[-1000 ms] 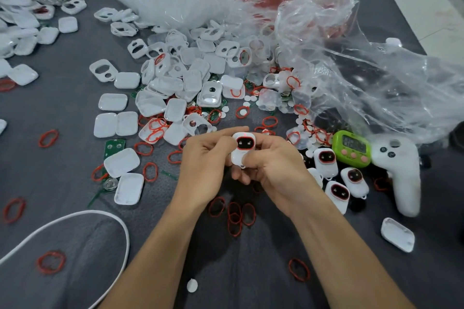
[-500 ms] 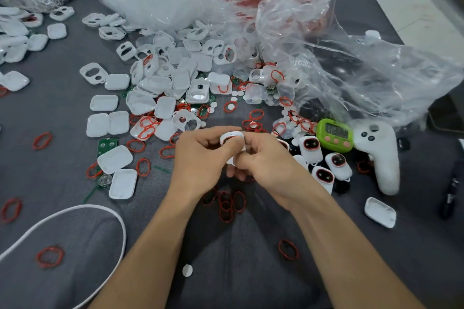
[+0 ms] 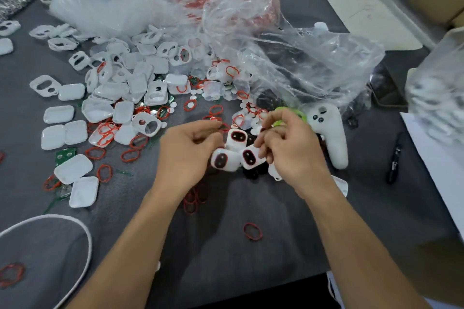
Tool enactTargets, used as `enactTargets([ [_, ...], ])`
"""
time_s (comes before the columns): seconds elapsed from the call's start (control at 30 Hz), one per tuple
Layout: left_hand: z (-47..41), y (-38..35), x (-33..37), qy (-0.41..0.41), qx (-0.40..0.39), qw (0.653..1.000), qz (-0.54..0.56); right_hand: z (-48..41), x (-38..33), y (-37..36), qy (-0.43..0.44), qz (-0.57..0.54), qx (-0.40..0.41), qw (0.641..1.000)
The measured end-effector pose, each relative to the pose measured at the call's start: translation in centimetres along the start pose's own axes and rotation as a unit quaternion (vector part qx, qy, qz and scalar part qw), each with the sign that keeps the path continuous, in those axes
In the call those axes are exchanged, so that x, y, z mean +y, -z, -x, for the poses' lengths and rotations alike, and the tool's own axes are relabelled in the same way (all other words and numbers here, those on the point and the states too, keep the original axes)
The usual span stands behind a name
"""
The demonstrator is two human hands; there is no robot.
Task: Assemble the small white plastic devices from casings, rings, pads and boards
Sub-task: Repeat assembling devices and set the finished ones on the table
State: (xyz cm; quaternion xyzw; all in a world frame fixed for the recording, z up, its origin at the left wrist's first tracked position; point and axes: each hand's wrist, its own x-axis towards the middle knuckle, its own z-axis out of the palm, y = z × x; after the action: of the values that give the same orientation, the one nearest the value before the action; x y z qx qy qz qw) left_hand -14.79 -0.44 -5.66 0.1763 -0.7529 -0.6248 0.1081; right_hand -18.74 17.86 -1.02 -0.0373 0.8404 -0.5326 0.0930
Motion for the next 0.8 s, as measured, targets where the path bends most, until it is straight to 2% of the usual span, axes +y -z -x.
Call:
enactTargets([
  [0.07,-0.2,-1.9,0.4,-0.002,-0.031,1.000,-0.002,0.1,0.0,0.1,0.021,0.068,0.027,0.997],
  [0.17,-0.5,-3.1,0.6,-0.018,0.017,0.999,0.038,1.4,-0.3,-0.9,0.089,0.154,0.040,0.983],
  [0.23,-0.8,-2.7,0.4,-0.016,0.055,0.996,0.064,2.3,-0.1,-2.3,0.145,0.228,-0.029,0.962],
  [0.3,-1.1,-2.0,0.2,-0.015,0.076,0.995,0.057,3.1,0.2,-3.8,0.180,0.351,-0.089,0.915],
  [0.33,-1.3,-1.6,0.2,-0.015,0.085,0.995,0.049,3.5,0.4,-4.4,0.189,0.385,-0.092,0.899],
  [0.43,-1.5,-0.5,0.0,-0.022,0.100,0.995,0.010,3.5,1.0,-4.9,0.213,0.367,-0.019,0.905],
  [0.57,-1.7,0.4,-0.3,-0.047,0.063,0.990,-0.120,1.3,1.9,-3.7,0.174,0.327,0.084,0.925],
  [0.7,-2.4,0.4,-0.8,-0.062,0.006,0.978,-0.200,-1.0,2.1,-2.2,0.133,0.289,0.058,0.946],
  [0.8,-3.5,0.9,-0.3,-0.084,0.044,0.966,-0.240,-3.0,1.1,-2.2,0.137,0.229,0.065,0.962],
])
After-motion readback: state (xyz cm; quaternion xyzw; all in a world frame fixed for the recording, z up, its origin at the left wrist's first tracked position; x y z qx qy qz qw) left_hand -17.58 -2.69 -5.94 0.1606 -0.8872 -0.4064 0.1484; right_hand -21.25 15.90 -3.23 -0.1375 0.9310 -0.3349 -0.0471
